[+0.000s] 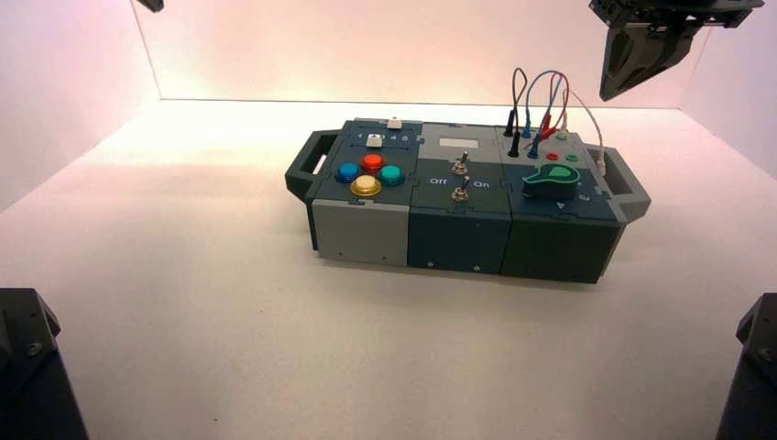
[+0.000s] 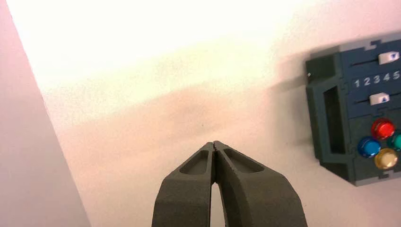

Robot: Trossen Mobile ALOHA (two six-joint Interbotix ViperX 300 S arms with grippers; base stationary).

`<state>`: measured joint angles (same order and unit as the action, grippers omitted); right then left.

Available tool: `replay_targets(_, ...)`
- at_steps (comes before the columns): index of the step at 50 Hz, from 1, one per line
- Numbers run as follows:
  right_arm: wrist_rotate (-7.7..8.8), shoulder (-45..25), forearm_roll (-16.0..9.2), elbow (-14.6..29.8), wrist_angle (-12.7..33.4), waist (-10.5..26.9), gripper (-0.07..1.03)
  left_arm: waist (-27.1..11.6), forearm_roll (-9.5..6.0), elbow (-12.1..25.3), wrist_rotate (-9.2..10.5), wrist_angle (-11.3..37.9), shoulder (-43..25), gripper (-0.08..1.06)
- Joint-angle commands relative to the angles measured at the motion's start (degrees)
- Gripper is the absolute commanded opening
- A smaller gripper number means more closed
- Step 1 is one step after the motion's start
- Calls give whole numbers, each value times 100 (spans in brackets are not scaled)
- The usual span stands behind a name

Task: Flip the top switch off with the right gripper.

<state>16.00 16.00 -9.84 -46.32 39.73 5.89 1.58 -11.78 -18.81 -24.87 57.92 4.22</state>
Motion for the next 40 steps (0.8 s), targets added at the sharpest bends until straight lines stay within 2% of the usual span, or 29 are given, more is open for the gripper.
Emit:
replay_targets(1, -105, 316, -378, 18, 44, 26, -2, 9, -439, 18, 114, -149, 316, -3)
replay_targets(5, -105, 466, -571, 9, 114, 35, -2, 0, -738, -79, 132, -149, 369, -3)
replay_targets(15, -114, 853, -1178, -105, 281, 26, -2, 0, -1310, -369, 132, -123, 483, -3)
replay_targets(18, -123, 905, -1292, -141, 378, 35, -2, 0, -1600, -510, 132, -132, 545, -3)
replay_targets(19, -123, 923, -1327, -158, 431, 26, -2, 0, -1644, -536, 141, -149, 554, -3)
replay_targets(20, -132, 949, -1371, -167, 483, 35, -2, 0, -1811, -624, 141, -158, 598, -3)
replay_targets(21, -132, 949, -1371, -167, 483, 35, -2, 0, -1811, -624, 141, -158, 598, -3)
replay_targets(22, -158, 984, -1415, -211, 642, 53, -2, 0, -2030, -782, 141, -220, 694, -3)
replay_targets(24, -185, 1011, -1415, -237, 668, 62, -2, -9, -2180, -932, 185, -325, 791, -3)
replay_targets(25, -220, 1020, -1406, -272, 668, 88, -2, -18, -2206, -967, 202, -360, 826, -3)
replay_targets(26, -325, 1081, -1406, -334, 642, 114, -2, -79, -2276, -1187, 281, -571, 993, -3)
replay_targets(27, -448, 1116, -1406, -378, 580, 132, -2, -141, -2276, -1301, 299, -721, 1107, -3)
replay_targets(31, -765, 1248, -1318, -457, 396, 167, -2, -290, -2250, -1521, 299, -1011, 1362, -3)
replay_targets(33, -870, 1274, -1274, -475, 352, 185, -2, -343, -2241, -1591, 299, -1116, 1450, -3)
replay_targets(35, -1169, 1318, -1125, -492, 255, 220, -2, -510, -2215, -1714, 281, -1345, 1644, -3)
replay_targets(36, -1230, 1336, -1090, -501, 237, 237, -2, -571, -2197, -1758, 264, -1406, 1705, -3)
replay_targets(40, -1837, 1362, -747, -492, 132, 413, -2, -782, -2180, -1881, 264, -1608, 1837, -3)
